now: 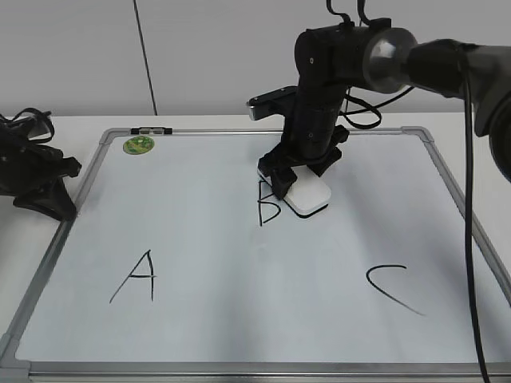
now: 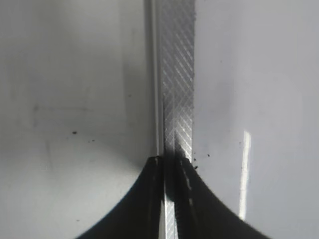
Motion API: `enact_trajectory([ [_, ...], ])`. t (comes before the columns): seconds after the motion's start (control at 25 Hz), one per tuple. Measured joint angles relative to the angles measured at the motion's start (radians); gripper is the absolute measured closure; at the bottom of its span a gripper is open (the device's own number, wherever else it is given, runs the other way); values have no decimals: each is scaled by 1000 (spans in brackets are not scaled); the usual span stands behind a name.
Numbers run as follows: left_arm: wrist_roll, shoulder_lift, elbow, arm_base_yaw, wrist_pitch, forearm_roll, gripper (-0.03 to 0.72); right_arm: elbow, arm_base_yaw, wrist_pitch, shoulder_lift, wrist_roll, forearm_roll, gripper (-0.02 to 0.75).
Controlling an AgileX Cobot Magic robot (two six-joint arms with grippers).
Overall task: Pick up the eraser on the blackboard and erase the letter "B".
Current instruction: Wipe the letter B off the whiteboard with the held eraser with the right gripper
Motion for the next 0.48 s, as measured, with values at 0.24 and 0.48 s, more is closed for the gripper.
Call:
enact_trajectory([
  [0.24,0,2,0,0,0,0,658,-10,4,10,8,0,-2,196],
  [0.48,0,2,0,0,0,-2,658,-20,53,31,14,0,-58,196],
])
